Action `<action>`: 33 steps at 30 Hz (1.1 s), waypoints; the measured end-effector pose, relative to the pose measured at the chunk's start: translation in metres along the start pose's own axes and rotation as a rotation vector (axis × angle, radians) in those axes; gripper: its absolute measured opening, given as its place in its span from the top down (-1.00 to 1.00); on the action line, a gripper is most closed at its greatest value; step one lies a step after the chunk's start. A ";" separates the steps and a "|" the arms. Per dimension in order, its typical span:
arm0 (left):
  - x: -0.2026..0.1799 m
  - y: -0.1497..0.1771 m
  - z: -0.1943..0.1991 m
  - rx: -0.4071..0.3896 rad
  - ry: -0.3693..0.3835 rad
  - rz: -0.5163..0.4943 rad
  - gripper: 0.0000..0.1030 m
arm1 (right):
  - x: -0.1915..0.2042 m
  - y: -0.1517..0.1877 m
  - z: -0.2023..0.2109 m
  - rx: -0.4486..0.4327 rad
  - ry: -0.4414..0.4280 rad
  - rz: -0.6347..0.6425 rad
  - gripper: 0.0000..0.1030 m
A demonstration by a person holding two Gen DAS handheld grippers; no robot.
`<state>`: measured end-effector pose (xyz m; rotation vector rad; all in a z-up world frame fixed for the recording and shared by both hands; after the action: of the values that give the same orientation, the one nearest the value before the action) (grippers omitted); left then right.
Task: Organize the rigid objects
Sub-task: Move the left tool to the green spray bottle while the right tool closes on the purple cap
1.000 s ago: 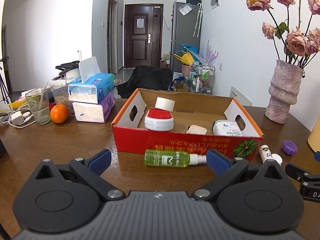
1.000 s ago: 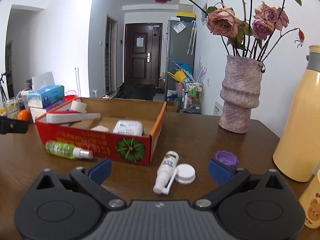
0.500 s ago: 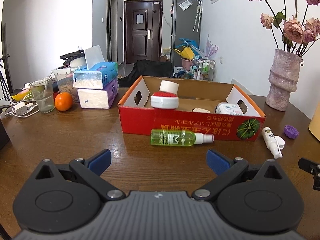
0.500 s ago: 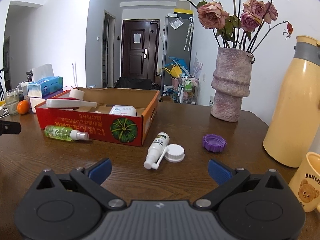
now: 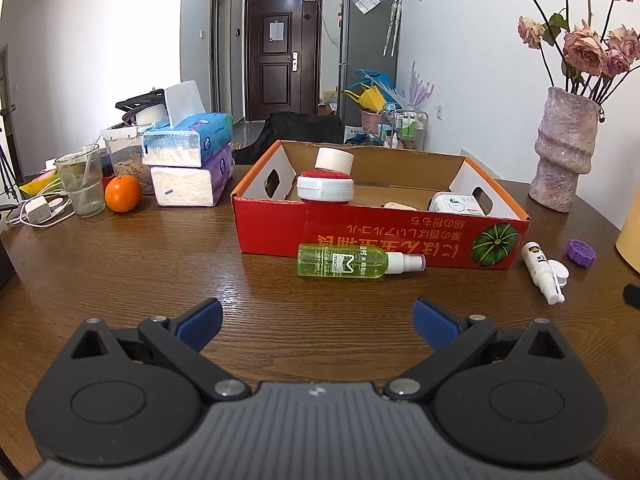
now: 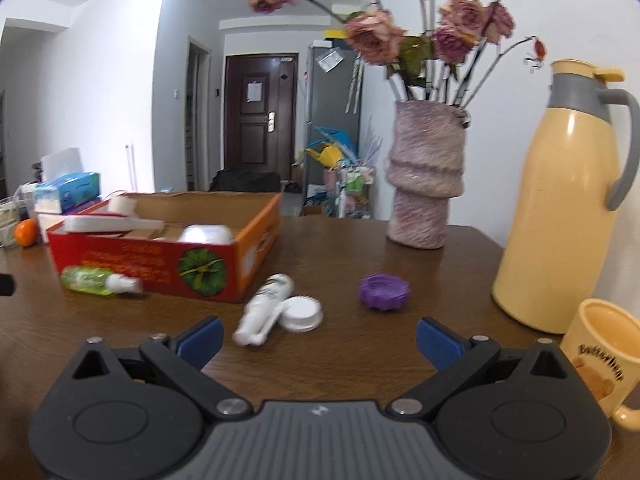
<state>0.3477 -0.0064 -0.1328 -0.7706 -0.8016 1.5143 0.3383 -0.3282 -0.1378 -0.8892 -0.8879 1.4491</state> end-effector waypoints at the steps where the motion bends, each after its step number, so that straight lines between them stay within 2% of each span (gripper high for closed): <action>1: 0.000 0.000 0.000 0.001 -0.001 0.001 -1.00 | -0.006 -0.001 -0.003 0.002 -0.001 -0.005 -1.00; 6: -0.002 -0.001 -0.004 0.003 -0.004 0.004 -1.00 | -0.036 -0.002 -0.024 0.035 -0.012 -0.035 -1.00; 17: -0.004 -0.004 -0.020 0.035 0.016 0.023 -1.00 | -0.069 -0.004 -0.089 0.125 0.048 -0.013 -0.96; 23: -0.004 -0.011 -0.031 0.046 0.002 0.023 -1.00 | -0.072 -0.009 -0.125 0.157 0.061 0.014 -0.89; 26: -0.003 -0.016 -0.036 0.043 -0.017 0.027 -1.00 | -0.076 -0.009 -0.141 0.191 0.100 0.012 -0.86; 31: -0.003 -0.023 -0.048 0.049 -0.042 0.003 -1.00 | -0.075 -0.010 -0.161 0.205 0.064 -0.012 -0.80; 33: -0.004 -0.025 -0.054 0.052 -0.045 0.001 -1.00 | -0.072 -0.010 -0.169 0.206 0.056 -0.009 -0.70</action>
<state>0.4065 -0.0057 -0.1407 -0.7007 -0.7922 1.5519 0.4996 -0.3945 -0.1978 -0.7667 -0.6863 1.4709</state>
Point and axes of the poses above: each gripper's, at about its wrist camera, not at the fingertips, and z roughly against the way its jaws point, x to its left, y to its underside, the point moved 8 cm from there along -z, roughly the way its jaws point, and after that the axes turned 1 degree about z, right-handed, at the moved point
